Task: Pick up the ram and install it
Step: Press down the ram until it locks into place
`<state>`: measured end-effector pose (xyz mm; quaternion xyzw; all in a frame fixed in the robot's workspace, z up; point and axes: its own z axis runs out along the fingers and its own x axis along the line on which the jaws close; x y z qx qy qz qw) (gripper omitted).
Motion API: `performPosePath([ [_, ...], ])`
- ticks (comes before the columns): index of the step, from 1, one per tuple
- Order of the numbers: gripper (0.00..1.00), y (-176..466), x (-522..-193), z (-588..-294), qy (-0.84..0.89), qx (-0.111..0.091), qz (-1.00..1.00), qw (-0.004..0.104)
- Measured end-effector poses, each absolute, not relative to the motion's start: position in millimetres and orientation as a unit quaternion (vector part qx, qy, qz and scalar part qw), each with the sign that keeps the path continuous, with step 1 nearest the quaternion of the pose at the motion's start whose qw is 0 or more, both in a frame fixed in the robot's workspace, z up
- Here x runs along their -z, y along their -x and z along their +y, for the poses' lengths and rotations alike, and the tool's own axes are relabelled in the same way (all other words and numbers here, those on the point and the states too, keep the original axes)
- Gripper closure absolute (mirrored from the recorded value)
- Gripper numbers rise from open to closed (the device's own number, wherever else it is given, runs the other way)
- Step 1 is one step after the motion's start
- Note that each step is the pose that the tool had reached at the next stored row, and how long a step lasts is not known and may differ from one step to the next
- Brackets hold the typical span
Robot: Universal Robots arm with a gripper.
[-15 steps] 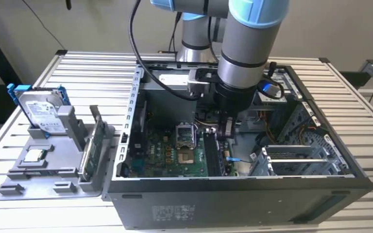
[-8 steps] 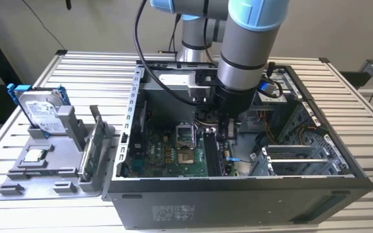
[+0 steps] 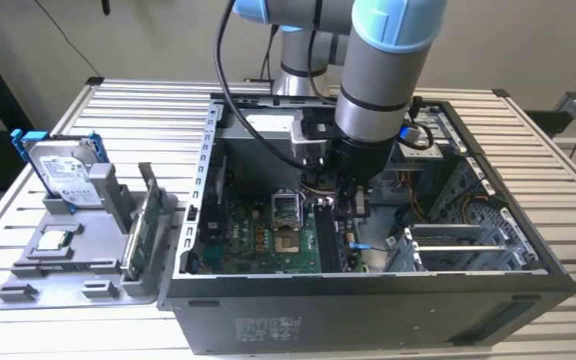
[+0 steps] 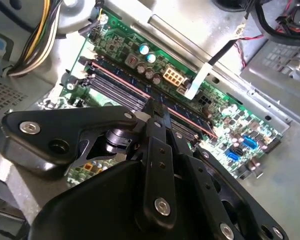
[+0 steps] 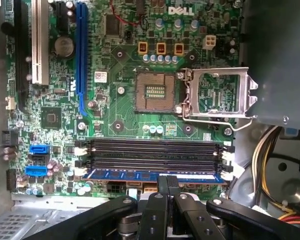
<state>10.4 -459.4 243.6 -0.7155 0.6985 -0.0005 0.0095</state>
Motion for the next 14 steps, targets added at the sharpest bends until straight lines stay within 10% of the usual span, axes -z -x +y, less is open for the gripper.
performPosePath([
  [14, 0.89, -16.3, -238.2, -461.7, 0.714, -0.011, 0.700, -0.003],
])
